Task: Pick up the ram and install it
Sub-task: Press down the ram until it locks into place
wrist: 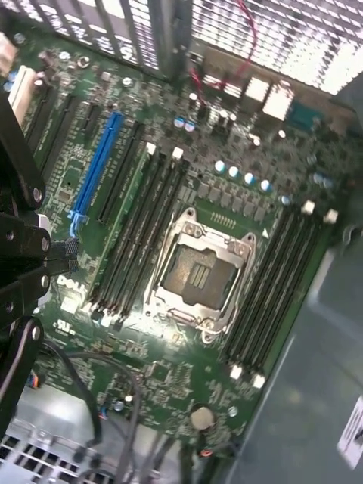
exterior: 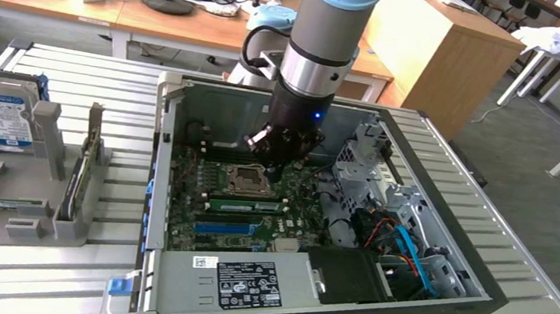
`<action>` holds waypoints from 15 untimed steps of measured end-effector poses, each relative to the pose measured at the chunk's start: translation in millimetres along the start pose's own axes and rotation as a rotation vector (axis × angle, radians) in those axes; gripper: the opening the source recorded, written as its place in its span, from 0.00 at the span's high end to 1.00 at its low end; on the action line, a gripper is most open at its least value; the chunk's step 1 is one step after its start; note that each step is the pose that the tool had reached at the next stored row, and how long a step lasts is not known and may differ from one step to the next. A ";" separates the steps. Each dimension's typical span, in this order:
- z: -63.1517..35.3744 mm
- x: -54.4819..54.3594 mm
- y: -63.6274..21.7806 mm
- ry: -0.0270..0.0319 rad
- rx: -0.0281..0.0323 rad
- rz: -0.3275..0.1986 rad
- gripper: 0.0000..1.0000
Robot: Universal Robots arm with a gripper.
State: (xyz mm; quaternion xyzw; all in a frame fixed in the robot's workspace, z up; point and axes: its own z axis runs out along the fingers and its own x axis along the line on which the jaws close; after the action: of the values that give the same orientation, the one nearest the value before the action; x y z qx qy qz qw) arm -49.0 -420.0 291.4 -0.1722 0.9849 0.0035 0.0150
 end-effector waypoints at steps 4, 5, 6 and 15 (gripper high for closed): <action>0.5 0.0 0.0 -0.0001 0.0022 0.071 0.89; 0.6 0.0 0.0 -0.0001 0.0027 0.088 0.89; 0.7 0.0 0.0 -0.0002 0.0033 0.105 0.89; 1.3 0.0 0.0 -0.0004 0.0072 0.237 0.89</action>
State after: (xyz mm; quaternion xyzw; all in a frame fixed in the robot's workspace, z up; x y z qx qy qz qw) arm -49.0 -419.9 290.0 -0.0546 0.9984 0.0017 0.0152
